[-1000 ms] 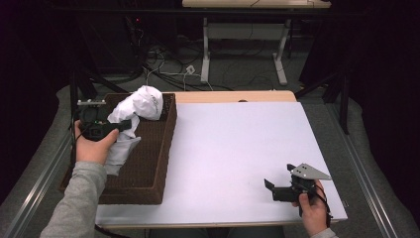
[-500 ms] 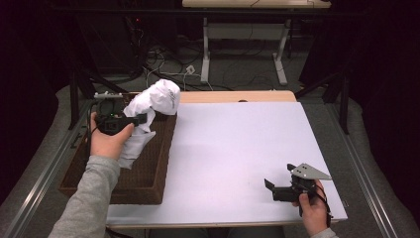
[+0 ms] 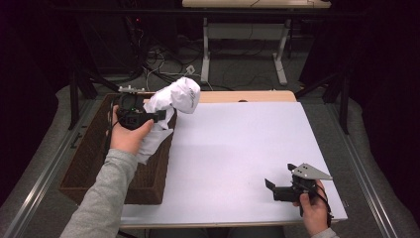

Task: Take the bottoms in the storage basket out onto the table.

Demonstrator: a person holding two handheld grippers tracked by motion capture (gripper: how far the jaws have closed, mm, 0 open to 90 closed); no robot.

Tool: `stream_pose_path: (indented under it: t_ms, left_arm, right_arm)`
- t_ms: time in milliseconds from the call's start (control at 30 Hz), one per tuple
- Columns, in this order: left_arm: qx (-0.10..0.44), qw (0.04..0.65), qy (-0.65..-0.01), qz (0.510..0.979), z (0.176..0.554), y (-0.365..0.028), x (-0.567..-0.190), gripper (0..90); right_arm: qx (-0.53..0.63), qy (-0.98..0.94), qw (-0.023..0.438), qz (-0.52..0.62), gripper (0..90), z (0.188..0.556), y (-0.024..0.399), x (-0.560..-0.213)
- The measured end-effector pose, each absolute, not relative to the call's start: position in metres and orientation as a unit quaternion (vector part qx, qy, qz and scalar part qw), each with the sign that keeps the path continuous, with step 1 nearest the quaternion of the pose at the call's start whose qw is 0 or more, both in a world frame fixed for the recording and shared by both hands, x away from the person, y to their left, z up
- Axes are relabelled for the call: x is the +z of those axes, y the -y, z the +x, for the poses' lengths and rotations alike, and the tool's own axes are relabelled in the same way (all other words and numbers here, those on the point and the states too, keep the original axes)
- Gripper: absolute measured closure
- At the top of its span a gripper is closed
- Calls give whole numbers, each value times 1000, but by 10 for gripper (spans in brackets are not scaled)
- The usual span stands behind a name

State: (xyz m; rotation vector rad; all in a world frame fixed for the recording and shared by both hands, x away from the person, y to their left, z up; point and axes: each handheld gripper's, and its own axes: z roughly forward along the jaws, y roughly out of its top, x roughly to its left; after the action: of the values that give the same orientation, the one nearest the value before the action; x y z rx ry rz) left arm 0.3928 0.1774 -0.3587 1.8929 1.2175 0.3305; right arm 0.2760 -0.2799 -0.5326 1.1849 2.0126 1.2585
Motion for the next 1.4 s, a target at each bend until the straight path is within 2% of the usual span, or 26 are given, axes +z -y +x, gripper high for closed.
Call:
stream_pose_path:
  t_ms: [767, 1400]
  left_arm:
    - [111, 432, -446, 776, 403, -118, -355, 710]
    - [80, 433, -419, 794, 394, -82, -385, 710]
  right_arm:
    - [462, -735, 244, 432, 0, 277, 282, -533]
    - [463, -735, 242, 433, 0, 277, 282, -533]
